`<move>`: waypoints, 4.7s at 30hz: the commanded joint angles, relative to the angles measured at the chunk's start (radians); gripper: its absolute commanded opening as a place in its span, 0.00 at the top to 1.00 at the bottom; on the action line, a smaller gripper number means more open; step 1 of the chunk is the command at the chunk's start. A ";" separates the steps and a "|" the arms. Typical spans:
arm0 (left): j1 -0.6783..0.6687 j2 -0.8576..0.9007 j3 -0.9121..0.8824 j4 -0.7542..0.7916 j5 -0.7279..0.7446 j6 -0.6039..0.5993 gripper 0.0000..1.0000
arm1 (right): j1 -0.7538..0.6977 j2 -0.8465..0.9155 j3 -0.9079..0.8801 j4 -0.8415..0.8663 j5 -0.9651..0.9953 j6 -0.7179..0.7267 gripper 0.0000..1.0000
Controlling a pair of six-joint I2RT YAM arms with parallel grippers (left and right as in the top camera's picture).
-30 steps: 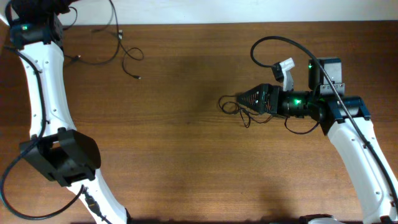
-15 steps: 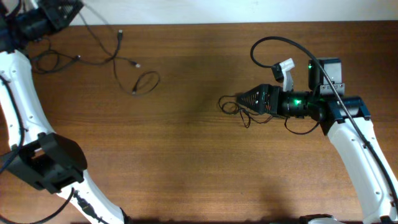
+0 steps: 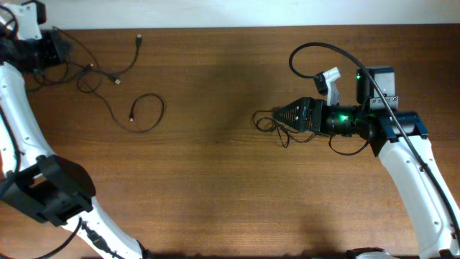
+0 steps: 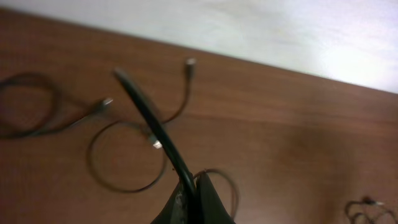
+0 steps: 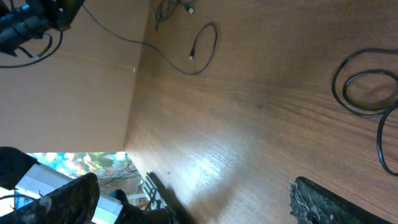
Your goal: Untangle cables
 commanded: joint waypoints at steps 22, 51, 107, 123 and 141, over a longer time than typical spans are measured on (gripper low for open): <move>0.251 0.231 0.005 0.066 -0.309 0.031 1.00 | -0.003 -0.011 0.002 -0.002 0.034 -0.017 0.02; 0.249 0.299 0.216 0.108 0.432 -0.052 0.01 | -0.003 -0.010 0.002 -0.004 0.035 -0.018 0.02; 0.066 0.442 -0.229 0.059 -0.697 -0.090 1.00 | -0.003 0.005 0.002 -0.008 0.061 -0.017 0.02; 0.076 0.441 0.046 0.029 -0.541 -0.269 1.00 | -0.003 0.005 0.002 -0.008 0.061 -0.017 0.02; 0.081 0.427 0.056 -0.005 -0.539 -0.246 0.29 | -0.003 0.005 0.002 -0.018 0.061 -0.018 0.02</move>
